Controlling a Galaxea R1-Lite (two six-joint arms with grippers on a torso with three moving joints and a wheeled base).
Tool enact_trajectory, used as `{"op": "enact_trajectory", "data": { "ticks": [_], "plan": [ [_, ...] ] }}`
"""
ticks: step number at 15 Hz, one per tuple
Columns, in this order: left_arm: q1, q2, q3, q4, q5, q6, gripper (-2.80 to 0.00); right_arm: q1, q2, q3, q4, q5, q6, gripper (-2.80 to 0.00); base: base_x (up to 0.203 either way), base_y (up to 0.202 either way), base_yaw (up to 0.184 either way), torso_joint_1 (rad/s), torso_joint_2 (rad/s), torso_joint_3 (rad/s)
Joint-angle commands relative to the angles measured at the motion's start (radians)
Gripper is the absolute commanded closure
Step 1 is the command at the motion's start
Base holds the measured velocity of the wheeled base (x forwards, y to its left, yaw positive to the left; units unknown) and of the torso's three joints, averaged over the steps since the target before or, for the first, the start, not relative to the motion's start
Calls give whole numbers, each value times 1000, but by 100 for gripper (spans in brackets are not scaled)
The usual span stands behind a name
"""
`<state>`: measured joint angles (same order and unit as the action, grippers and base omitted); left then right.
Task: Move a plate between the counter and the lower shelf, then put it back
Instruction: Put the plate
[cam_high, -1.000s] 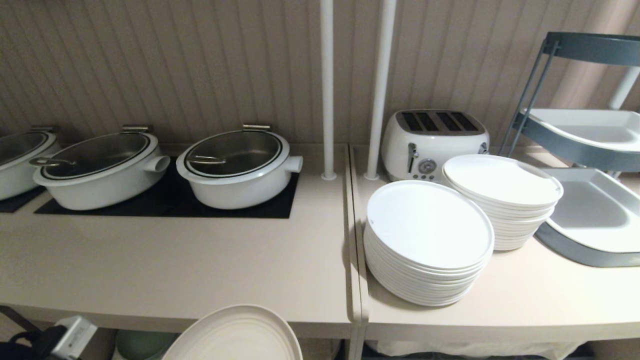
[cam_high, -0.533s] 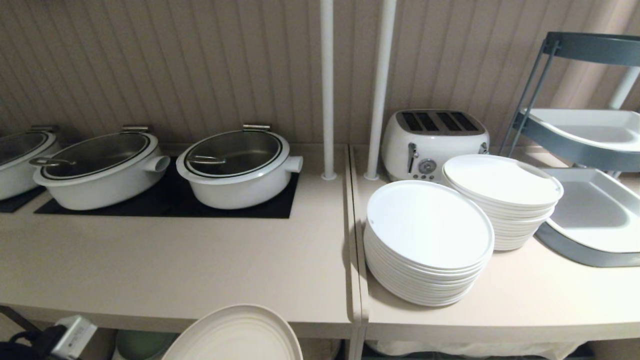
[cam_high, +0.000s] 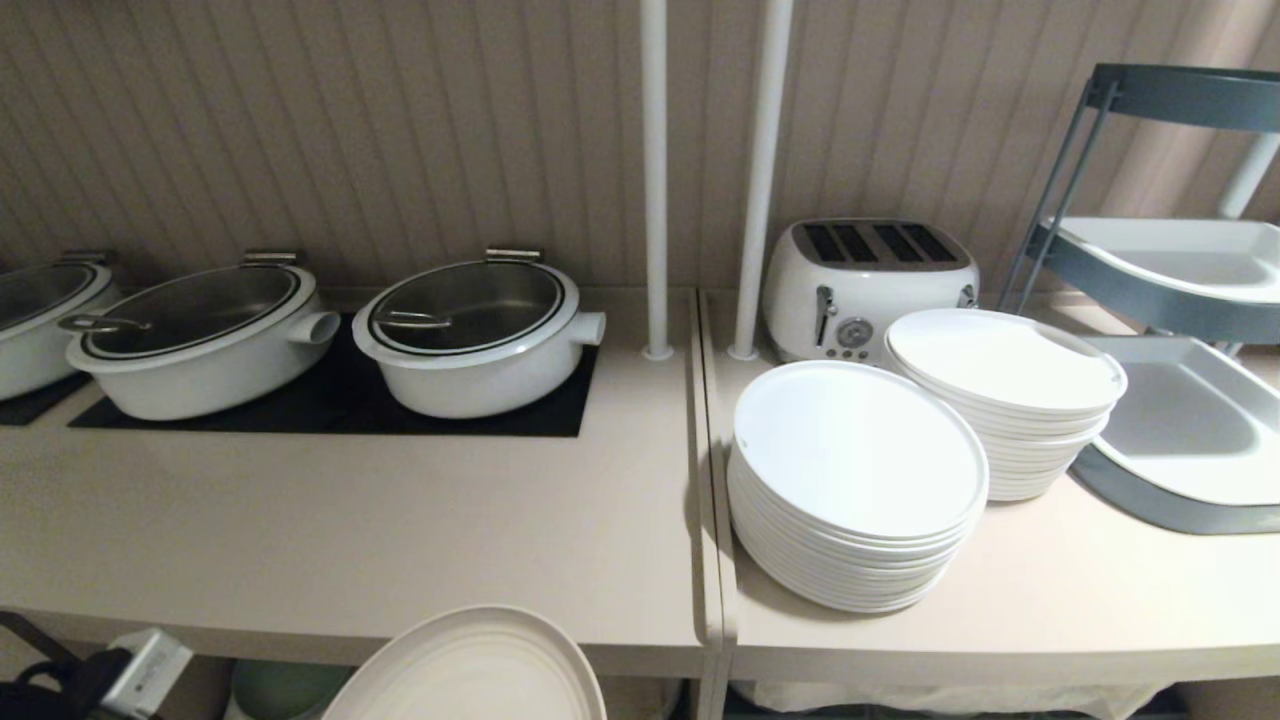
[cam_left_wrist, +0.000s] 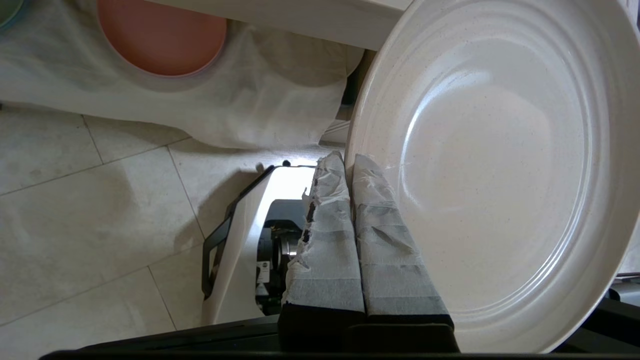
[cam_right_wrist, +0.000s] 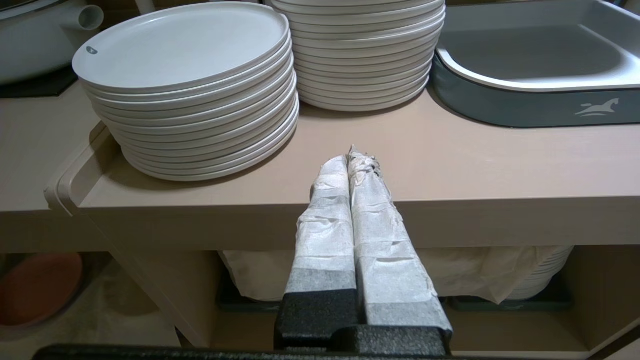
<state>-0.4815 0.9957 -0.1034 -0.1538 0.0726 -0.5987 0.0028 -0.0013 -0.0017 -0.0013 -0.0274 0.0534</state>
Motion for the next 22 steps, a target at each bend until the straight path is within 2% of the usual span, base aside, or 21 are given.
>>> {"op": "enact_trajectory", "data": {
  "ticks": [1, 16, 18, 22],
  "plan": [
    [0, -2, 3, 0, 1, -6, 0, 0, 1, 0, 0, 0, 0, 0, 0, 0, 0, 0, 0, 0],
    [-9, -2, 7, 0, 0, -8, 0, 0, 1, 0, 0, 0, 0, 0, 0, 0, 0, 0, 0, 0],
    [-14, -2, 7, 0, 2, -31, 0, 0, 1, 0, 0, 0, 0, 0, -1, 0, 15, 1, 0, 2],
    [-16, -2, 7, 0, 3, -35, 0, 0, 1, 0, 0, 0, 0, 0, 2, 144, 2, 3, 5, 3]
  ]
}}
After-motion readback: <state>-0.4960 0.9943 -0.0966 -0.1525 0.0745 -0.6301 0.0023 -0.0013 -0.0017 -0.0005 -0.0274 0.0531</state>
